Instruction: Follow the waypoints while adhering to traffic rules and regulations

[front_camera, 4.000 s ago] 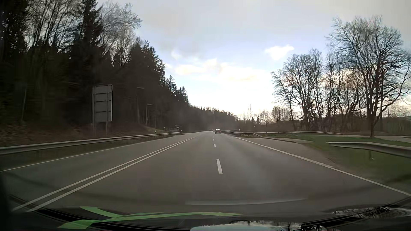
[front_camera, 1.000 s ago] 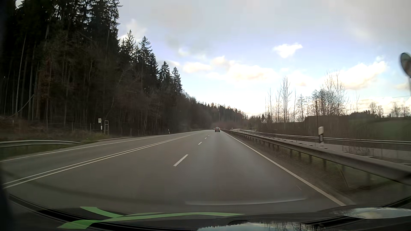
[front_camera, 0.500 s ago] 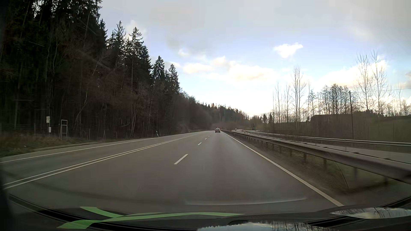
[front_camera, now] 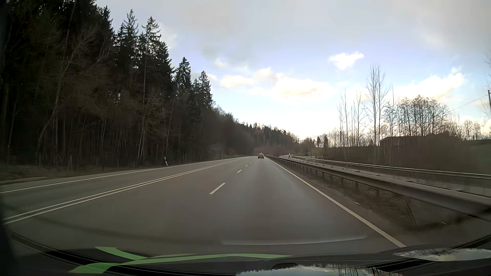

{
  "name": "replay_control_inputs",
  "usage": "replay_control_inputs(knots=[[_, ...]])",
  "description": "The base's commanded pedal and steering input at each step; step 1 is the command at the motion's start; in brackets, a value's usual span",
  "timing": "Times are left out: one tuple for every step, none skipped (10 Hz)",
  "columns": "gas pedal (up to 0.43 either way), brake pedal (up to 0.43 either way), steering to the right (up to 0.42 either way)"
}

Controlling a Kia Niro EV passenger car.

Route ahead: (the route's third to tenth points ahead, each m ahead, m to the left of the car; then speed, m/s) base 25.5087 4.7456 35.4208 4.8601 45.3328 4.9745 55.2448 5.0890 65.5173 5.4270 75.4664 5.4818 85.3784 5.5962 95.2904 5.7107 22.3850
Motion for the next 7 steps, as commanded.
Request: replay_control_inputs(knots=[[0.008, 0.000, -0.006], [0.008, 0.000, -0.005], [0.008, 0.000, -0.003], [0.000, 0.000, -0.002], [0.000, 0.000, -0.002], [0.000, 0.000, -0.002], [0.000, 0.000, -0.002]])
